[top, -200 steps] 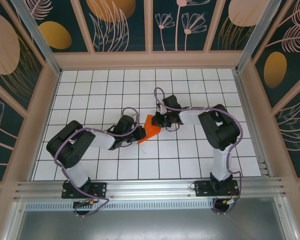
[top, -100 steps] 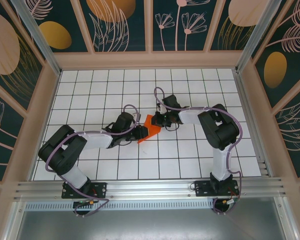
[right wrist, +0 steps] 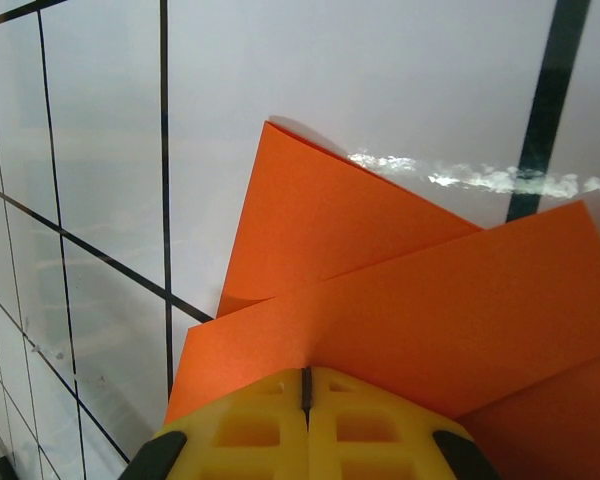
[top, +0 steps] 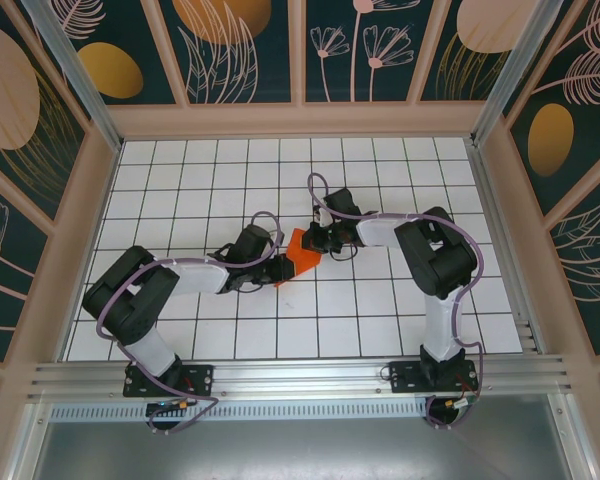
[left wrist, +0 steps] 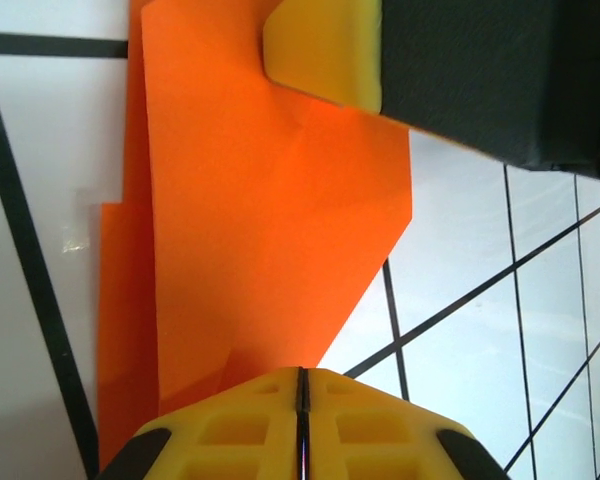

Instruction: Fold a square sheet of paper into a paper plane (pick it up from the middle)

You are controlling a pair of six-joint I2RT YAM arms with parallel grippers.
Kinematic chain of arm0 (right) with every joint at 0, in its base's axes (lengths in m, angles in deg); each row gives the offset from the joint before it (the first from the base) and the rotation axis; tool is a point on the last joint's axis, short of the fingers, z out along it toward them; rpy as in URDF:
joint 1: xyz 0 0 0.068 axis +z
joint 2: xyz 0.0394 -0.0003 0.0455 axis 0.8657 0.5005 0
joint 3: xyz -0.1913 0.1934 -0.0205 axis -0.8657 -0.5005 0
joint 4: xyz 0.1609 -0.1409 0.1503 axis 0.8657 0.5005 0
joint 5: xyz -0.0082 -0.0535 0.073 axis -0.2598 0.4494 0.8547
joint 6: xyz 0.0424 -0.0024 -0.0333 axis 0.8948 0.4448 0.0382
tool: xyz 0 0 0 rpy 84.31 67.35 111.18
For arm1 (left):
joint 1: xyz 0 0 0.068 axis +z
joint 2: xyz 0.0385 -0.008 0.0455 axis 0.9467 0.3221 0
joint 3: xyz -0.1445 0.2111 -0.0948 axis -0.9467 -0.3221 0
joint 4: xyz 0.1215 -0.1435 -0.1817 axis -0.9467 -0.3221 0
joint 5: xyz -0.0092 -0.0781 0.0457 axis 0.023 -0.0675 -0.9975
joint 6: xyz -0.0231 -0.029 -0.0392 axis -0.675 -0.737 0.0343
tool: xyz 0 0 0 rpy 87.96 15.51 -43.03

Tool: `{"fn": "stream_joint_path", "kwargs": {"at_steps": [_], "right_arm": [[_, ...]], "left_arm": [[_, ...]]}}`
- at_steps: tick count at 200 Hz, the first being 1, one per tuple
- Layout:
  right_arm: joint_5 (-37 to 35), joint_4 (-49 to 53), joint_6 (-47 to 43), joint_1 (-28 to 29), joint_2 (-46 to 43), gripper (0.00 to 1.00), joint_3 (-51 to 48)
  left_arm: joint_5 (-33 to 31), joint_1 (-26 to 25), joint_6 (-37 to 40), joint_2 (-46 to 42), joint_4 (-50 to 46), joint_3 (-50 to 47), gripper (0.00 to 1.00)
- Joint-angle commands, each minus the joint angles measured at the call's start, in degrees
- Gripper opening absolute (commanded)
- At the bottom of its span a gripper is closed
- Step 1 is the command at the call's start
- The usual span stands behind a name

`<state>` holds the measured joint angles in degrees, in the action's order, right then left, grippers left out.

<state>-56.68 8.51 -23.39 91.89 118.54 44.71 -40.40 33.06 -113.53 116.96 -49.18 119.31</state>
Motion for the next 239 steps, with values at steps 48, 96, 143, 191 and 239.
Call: {"fn": "stream_joint_path", "kwargs": {"at_steps": [48, 96, 143, 191, 239], "right_arm": [[-6.1, 5.3, -1.0, -0.2, 5.3, 0.06, -0.8], [-6.4, 5.7, -1.2, -0.2, 5.5, 0.06, -0.8], [-6.7, 6.0, -1.3, -0.3, 5.7, 0.06, -0.7], [-6.9, 6.1, -1.4, -0.2, 5.8, 0.06, -0.7], [-6.8, 5.9, -1.3, -0.3, 6.2, 0.06, -1.1]], "left_arm": [[-2.7, -0.1, 2.3, 0.7, -6.2, -1.2, 0.07], [-3.8, -0.1, 2.2, 0.9, -6.4, -2.3, 0.07], [-2.4, -0.1, 0.3, 0.4, -3.4, -5.0, 0.06], [-1.3, 0.0, -0.8, -4.4, -0.2, -3.8, 0.13], [-0.3, 1.4, 1.1, -2.9, 0.3, 0.1, 0.15]]}}
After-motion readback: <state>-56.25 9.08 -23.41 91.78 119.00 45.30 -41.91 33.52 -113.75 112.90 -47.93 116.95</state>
